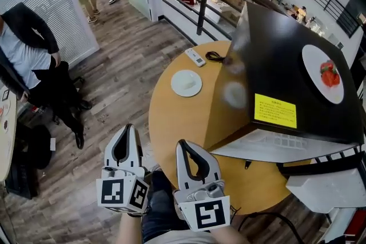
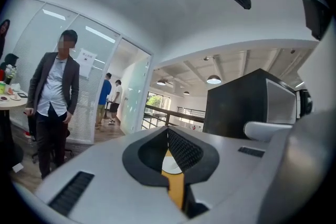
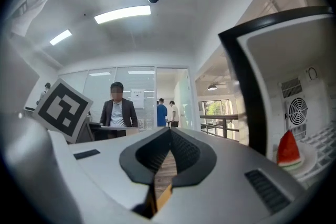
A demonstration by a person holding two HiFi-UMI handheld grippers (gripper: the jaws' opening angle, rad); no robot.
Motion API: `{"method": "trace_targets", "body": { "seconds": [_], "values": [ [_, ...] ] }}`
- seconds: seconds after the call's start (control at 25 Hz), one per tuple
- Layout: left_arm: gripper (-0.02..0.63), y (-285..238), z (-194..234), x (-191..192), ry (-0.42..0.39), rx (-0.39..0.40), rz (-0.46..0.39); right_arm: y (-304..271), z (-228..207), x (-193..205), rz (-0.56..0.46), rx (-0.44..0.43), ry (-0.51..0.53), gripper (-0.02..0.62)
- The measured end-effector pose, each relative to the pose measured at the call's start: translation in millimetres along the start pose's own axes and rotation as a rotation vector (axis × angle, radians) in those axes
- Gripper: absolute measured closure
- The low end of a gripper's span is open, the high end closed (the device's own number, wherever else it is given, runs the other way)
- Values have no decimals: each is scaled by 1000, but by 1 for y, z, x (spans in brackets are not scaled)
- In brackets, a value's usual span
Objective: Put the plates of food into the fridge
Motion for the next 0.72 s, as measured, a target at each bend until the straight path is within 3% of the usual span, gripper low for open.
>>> {"method": "trace_targets", "body": {
  "seconds": [0.24, 0.52, 0.6, 0.72],
  "values": [
    [598, -77, 56, 0, 23, 111, 53, -86, 8, 23, 67, 97, 22, 581],
    [598, -139, 89, 9, 70, 258, 135, -143, 0, 55, 190, 254, 14, 581],
    [598, -155, 93, 23, 112, 314, 186, -155, -11, 71, 227, 300, -26, 581],
    [598, -179, 96, 51, 239, 381, 289, -170, -32, 102, 314, 367, -155, 581]
  ]
}}
Point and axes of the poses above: the fingertips, and each gripper's own axes: y backward along the fingers, z to its left, x out of its underside, the point moved 3 cm from there along y, backward along the fingers, and after that the axes turned 8 degrees about x, right-handed, at the moved point
